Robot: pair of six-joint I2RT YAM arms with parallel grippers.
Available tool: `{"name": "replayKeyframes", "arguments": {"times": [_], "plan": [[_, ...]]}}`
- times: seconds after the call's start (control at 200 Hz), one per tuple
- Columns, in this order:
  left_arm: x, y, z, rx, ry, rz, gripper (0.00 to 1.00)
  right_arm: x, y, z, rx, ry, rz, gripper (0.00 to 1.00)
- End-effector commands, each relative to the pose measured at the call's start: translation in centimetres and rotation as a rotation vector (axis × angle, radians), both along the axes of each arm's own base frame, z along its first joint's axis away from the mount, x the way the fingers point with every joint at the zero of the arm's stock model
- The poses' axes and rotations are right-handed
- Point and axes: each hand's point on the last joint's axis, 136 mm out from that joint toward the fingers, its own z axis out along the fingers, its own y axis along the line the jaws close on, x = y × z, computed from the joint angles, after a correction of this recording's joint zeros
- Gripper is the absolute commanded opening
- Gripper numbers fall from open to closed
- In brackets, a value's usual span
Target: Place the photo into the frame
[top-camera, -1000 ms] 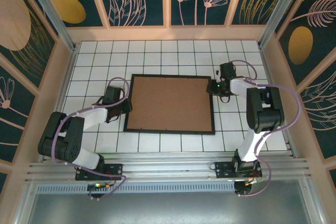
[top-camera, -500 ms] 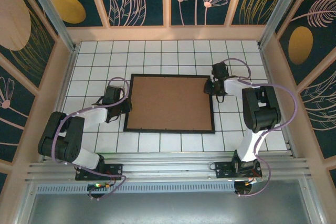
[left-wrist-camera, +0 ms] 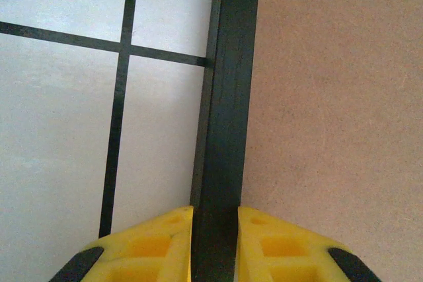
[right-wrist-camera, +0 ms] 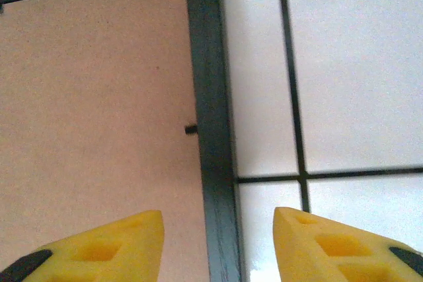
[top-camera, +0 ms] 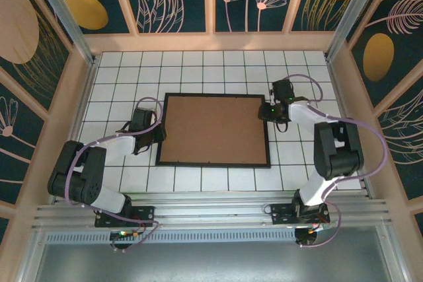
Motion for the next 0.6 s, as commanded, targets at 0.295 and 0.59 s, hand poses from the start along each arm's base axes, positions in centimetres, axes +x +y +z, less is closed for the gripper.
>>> {"name": "replayKeyframes", "arguments": {"times": [0.295, 0.59], "plan": [[0.4, -0.3, 1.0, -0.002, -0.03, -0.007, 0.22, -6.6, 0.1, -1.7, 0.062, 0.156, 0.012, 0.34], [0.5, -0.3, 1.2, 0.0, -0.034, -0.008, 0.22, -8.1, -0.4, -2.2, 0.033, 0.201, 0.017, 0.29]]}}
